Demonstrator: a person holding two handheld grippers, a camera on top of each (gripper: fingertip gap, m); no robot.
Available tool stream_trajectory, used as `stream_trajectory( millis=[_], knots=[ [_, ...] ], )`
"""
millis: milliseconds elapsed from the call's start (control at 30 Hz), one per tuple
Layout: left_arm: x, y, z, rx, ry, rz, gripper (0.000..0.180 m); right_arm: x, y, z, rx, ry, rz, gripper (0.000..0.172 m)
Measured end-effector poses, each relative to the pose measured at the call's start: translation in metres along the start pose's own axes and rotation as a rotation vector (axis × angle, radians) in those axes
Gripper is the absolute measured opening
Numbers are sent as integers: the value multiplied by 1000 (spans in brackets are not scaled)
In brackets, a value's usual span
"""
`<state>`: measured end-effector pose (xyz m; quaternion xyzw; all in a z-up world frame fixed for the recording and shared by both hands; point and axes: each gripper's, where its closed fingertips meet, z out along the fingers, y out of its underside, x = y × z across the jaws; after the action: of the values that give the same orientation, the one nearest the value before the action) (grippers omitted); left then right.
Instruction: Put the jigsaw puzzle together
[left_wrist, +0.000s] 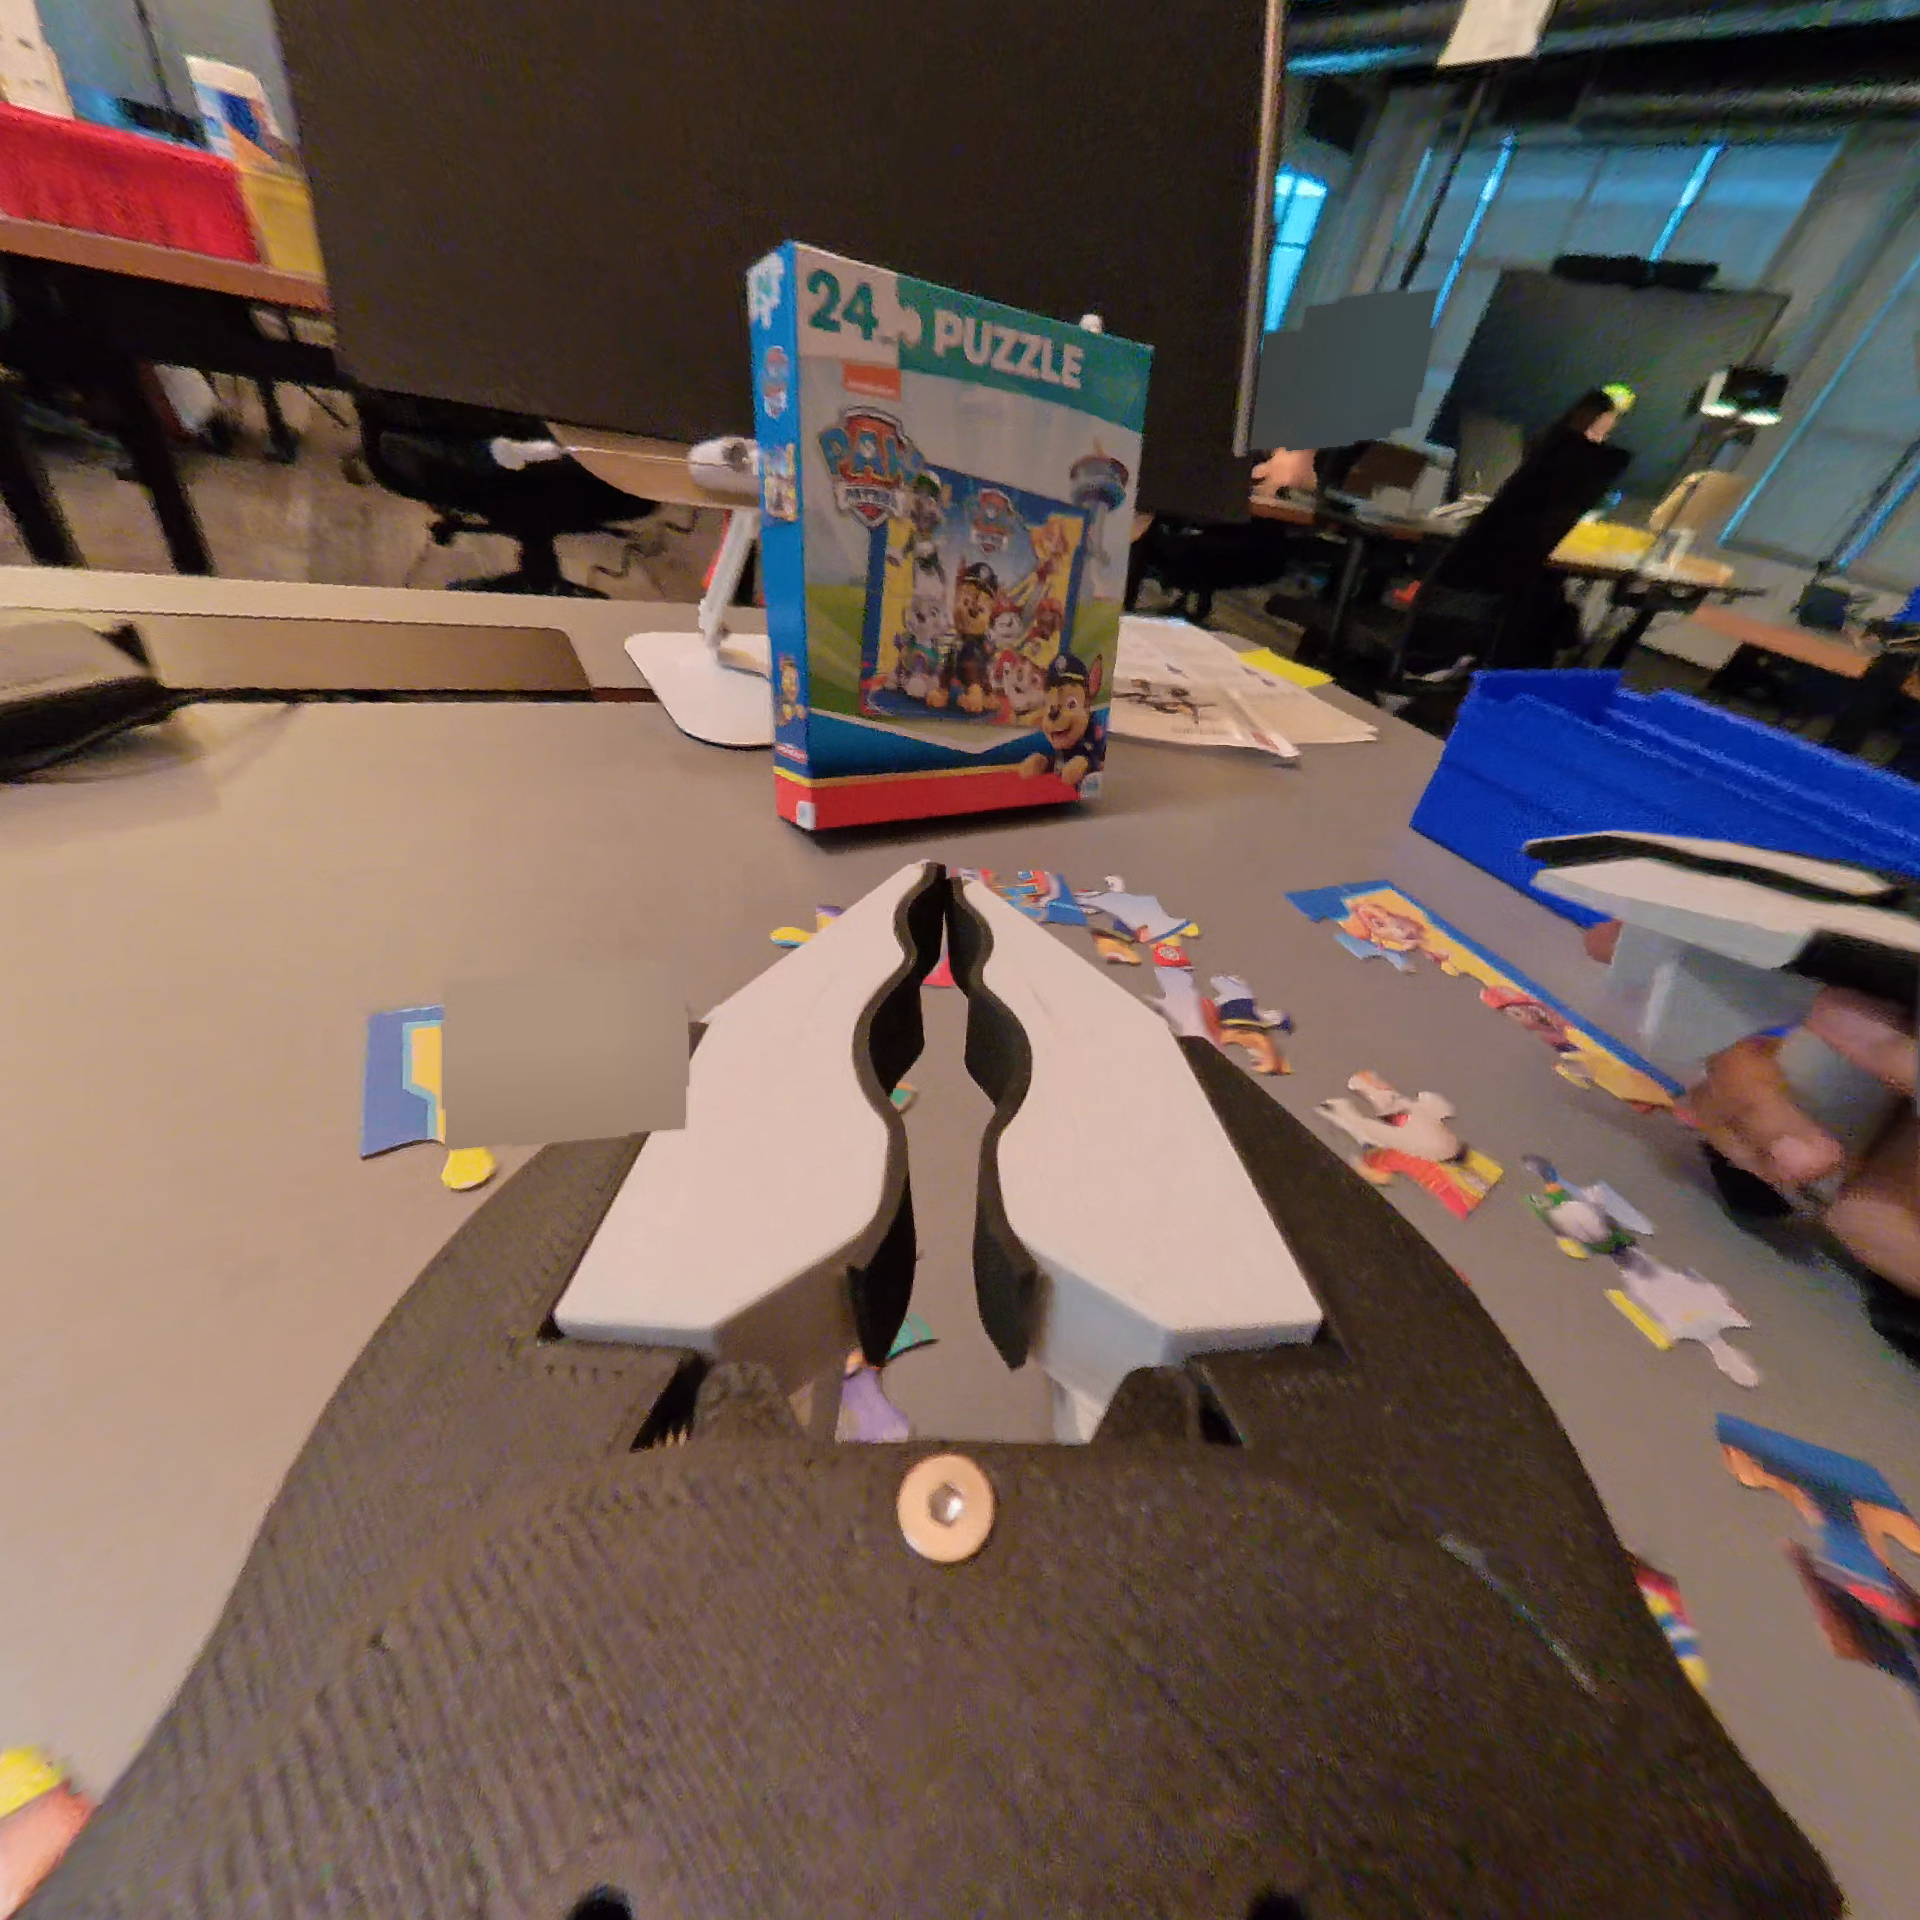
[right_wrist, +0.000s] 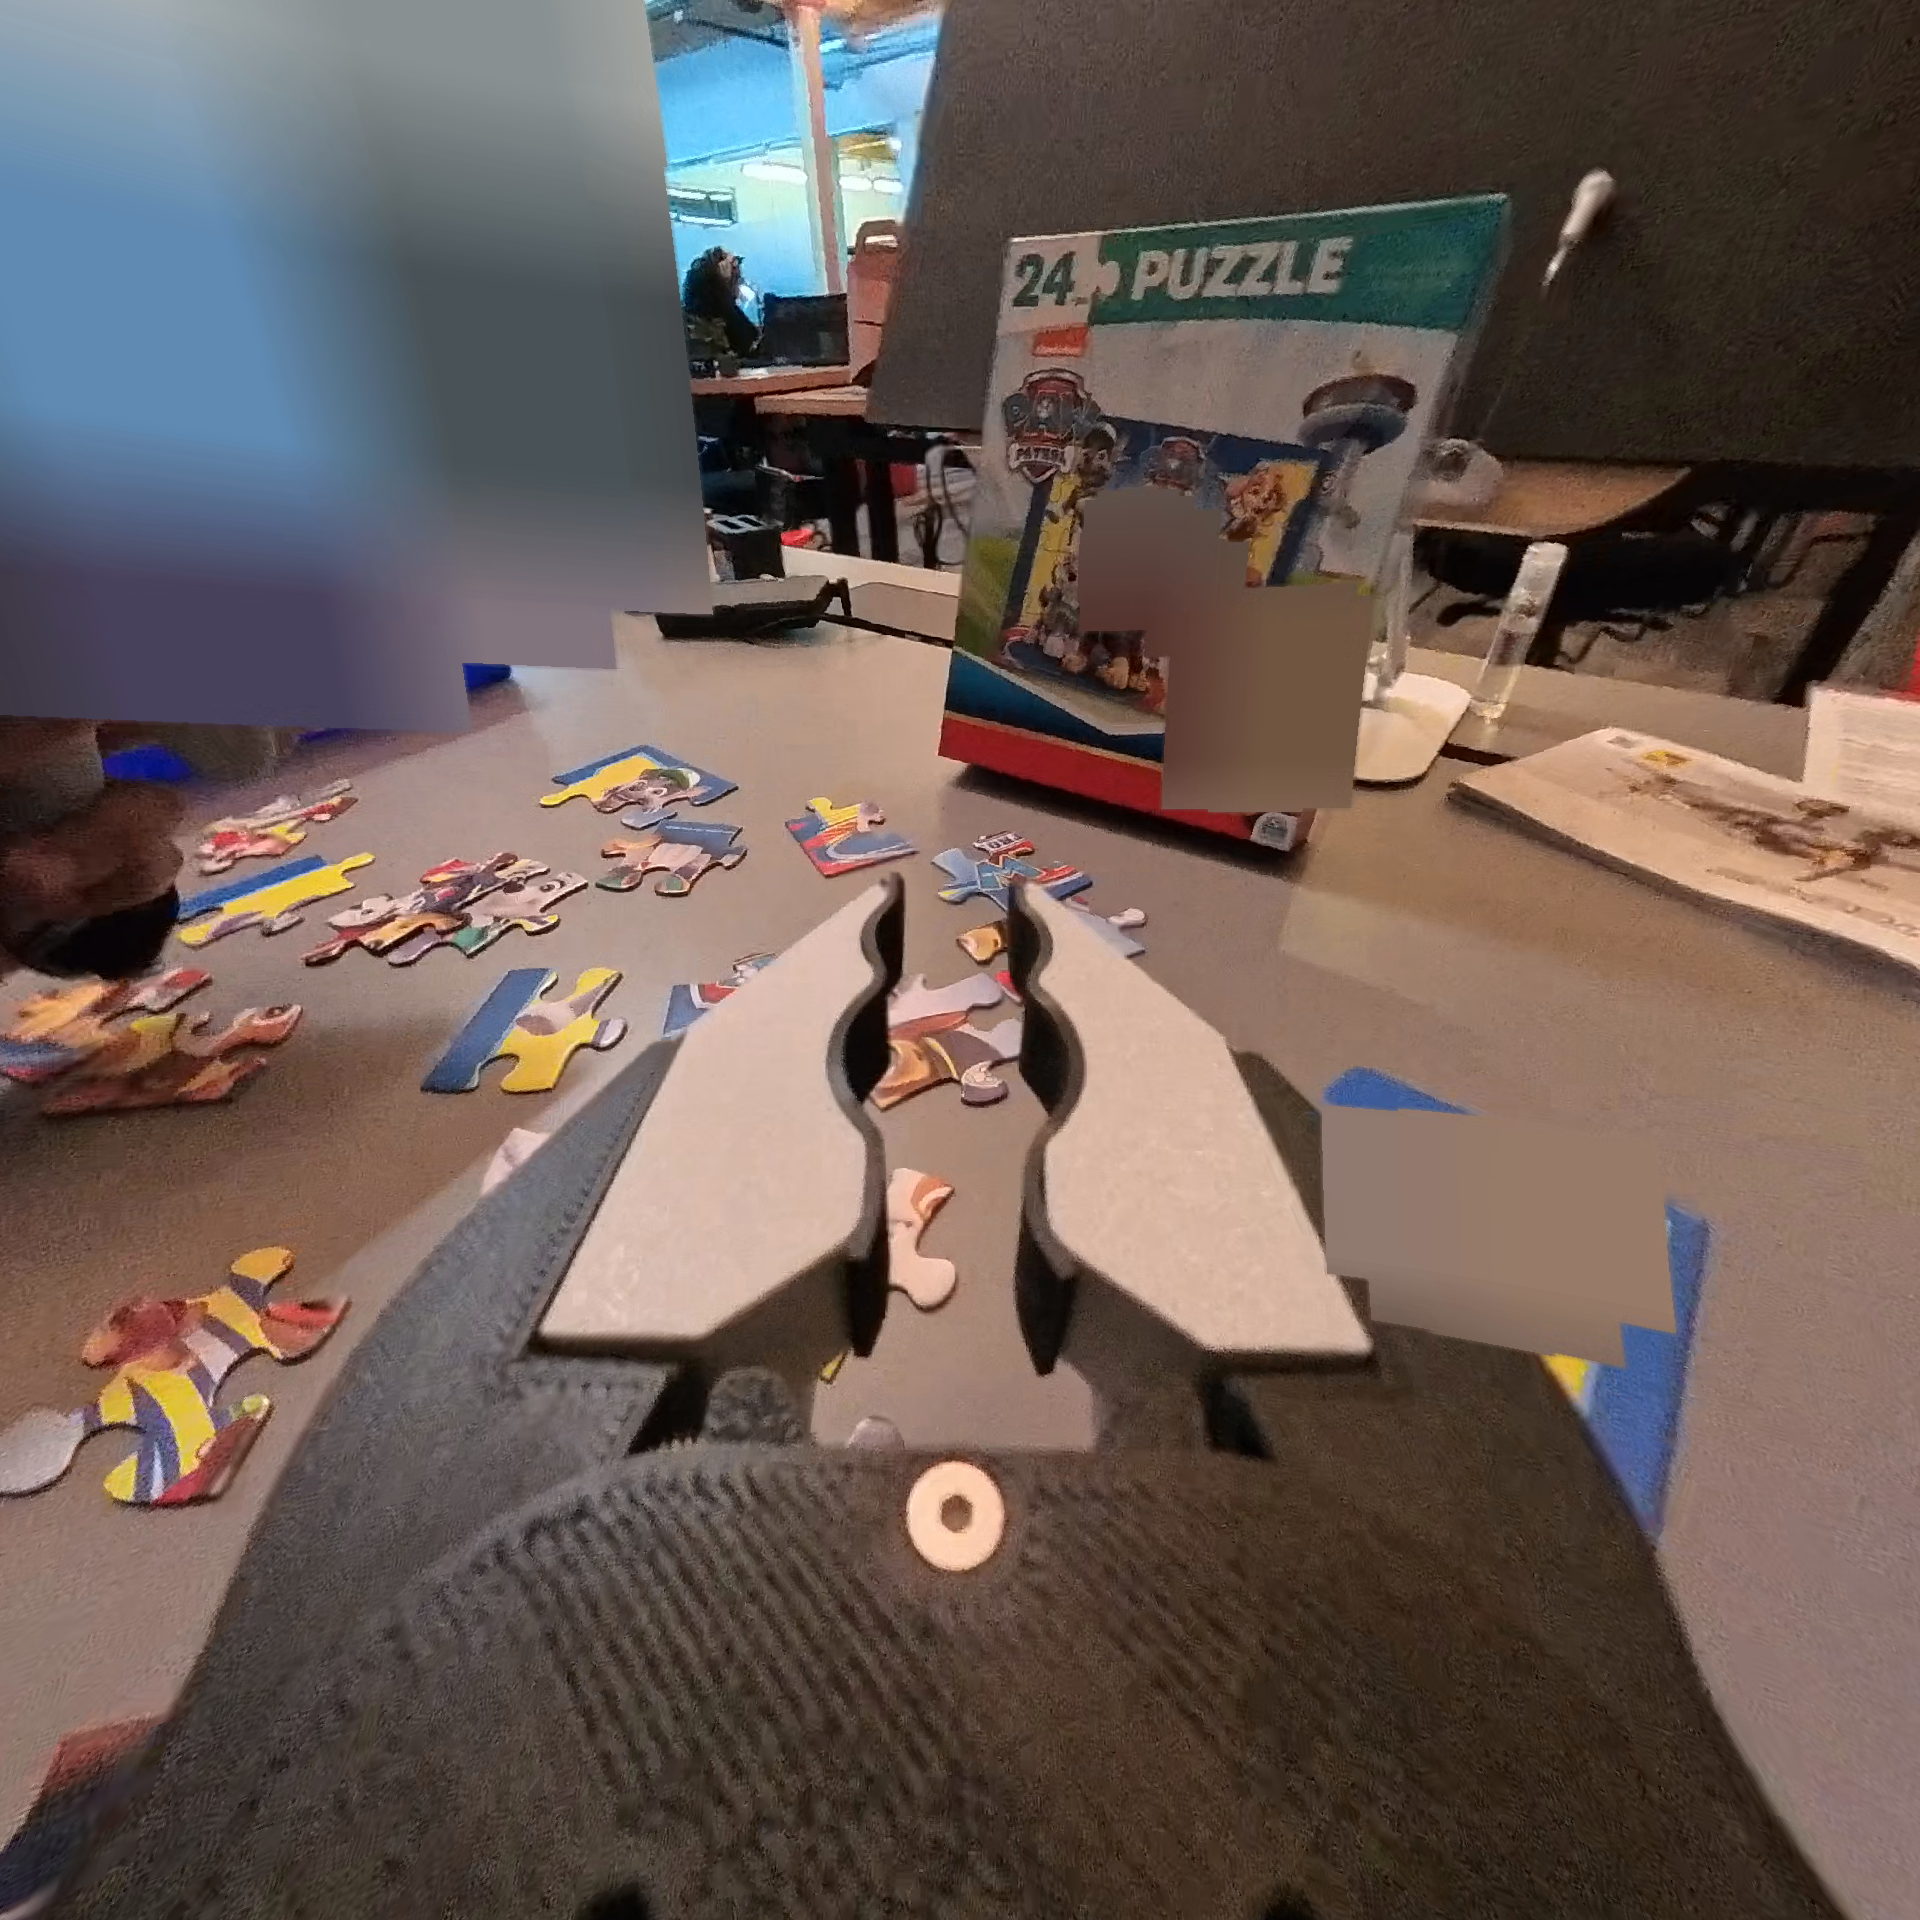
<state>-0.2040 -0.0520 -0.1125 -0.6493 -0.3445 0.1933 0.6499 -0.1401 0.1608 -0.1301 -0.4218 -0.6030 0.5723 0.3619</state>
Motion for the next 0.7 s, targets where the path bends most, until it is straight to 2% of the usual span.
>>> stream_trajectory(
  millis=[67, 133, 267, 367, 433, 600, 700],
  knots=[
    [-12, 11, -2, -18, -80, 78, 0, 4, 1, -2, 7, -22, 98, 20],
    [-12, 17, -6, -42, -91, 111, 0, 10, -3, -7, 39, -40, 188, 23],
    [-1, 2, -19, 32, -83, 156, 0, 20, -8, -19, 101, -37, 276, 24],
    [-9, -2, -26, 84, -164, 280, 0, 24, -9, -22, 115, -26, 281, 24],
    [-1, -8, -26, 102, -158, 301, 0, 22, -7, -22, 103, -25, 271, 24],
    [47, -5, -5, 92, -41, 314, 0, 14, -2, -17, 66, -26, 205, 23],
    [68, 4, 11, 95, -46, 314, 0, 10, 4, -12, 22, -21, 158, 23]
  ],
)
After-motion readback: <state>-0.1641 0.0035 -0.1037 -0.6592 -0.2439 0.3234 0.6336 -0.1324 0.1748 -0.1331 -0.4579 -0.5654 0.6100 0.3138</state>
